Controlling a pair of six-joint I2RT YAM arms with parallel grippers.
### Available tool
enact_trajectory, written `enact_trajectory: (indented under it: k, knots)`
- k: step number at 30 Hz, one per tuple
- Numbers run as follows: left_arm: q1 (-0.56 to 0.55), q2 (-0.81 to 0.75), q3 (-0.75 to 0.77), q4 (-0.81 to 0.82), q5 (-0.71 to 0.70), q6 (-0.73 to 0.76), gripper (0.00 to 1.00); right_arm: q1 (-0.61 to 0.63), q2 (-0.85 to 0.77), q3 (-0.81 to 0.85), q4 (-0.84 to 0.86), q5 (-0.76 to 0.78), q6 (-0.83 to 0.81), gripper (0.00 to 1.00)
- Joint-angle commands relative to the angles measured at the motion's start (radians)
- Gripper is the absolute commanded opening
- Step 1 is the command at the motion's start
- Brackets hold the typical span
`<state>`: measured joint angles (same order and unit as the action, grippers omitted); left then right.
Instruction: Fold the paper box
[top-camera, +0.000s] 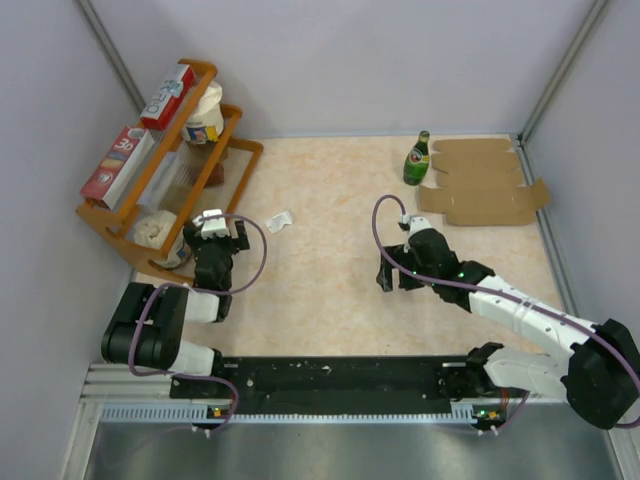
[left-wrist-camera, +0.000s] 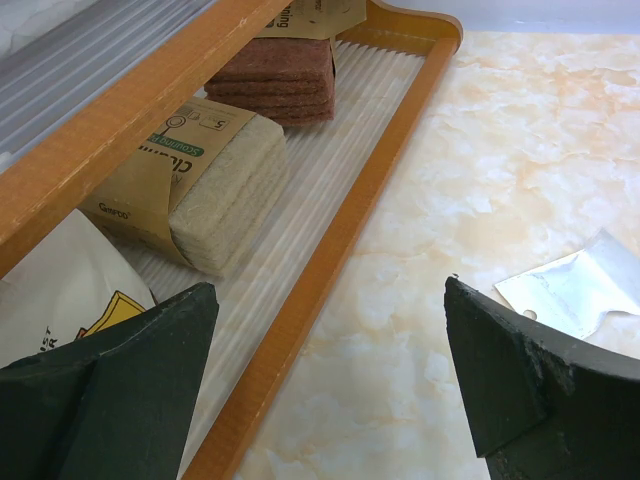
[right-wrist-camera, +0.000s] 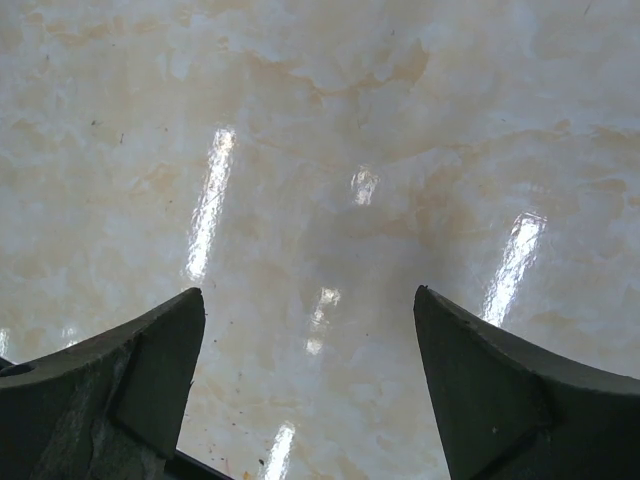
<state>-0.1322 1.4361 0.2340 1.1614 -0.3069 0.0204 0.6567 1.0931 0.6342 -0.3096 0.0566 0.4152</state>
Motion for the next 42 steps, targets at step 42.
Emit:
enact_trajectory:
  k: [42]
  knots:
    - [-0.237, -0.448, 0.378, -1.108, 0.014, -0.373, 0.97, -0.799, 0.125, 0.214, 0.052, -0.305, 0.365, 0.88]
